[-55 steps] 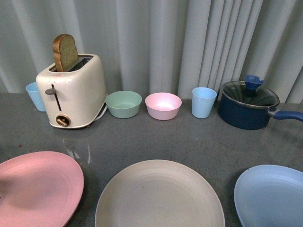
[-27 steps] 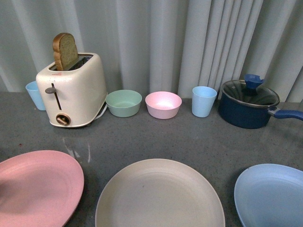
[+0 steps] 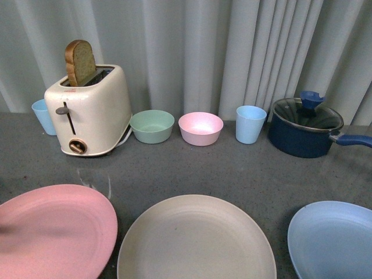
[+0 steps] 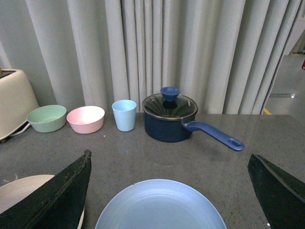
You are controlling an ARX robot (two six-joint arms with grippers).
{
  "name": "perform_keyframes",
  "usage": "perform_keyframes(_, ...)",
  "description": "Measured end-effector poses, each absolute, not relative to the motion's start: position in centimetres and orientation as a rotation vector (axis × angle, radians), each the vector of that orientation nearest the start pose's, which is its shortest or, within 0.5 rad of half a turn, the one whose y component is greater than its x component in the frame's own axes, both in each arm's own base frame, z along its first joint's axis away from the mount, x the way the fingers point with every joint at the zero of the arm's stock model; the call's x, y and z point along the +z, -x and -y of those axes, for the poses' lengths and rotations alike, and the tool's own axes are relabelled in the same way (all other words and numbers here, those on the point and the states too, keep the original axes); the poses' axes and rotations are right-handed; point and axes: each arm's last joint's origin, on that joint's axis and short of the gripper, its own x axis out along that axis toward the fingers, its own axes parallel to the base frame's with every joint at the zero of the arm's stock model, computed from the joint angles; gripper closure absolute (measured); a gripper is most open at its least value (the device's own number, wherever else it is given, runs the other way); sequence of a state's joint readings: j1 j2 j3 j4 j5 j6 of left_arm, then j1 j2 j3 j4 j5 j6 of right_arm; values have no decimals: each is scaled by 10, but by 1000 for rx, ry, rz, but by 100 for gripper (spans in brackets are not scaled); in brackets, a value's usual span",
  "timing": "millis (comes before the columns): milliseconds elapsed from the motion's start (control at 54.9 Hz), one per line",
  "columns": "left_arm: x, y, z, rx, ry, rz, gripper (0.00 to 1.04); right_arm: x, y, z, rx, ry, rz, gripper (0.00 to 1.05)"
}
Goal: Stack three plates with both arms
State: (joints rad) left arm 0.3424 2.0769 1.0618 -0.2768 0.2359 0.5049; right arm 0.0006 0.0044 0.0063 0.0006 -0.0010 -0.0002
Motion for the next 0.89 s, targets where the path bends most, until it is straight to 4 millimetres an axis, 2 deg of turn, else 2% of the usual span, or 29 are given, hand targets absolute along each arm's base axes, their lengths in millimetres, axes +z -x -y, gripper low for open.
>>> perform_keyframes(200,83,-342,-119,-207,-42,-1186,100,165,-98,0,2,0,2,7)
perform_keyframes(346,103,-344,-135,-181,-18,-1165,101,165,-98,0,2,0,2,7)
perform_keyframes(491,142,-348,-152,-149,-8,-1106,101,165,-98,0,2,1,2,7)
perform_keyframes(564,175,-349,-156,-169,11,-1037,101,165,-98,0,2,0,2,7)
perform_keyframes(619,193,-348,-151,-203,19,-1001,101,165,-98,0,2,0,2,7)
perform_keyframes(728,206,-346,-132,-257,11,-973,101,165,-98,0,2,0,2,7)
perform_keyframes(801,206,-344,-114,-293,10,-977,101,165,-98,0,2,0,2,7)
perform_keyframes(892,200,-341,-80,-373,33,-984,101,165,-98,0,2,1,2,7)
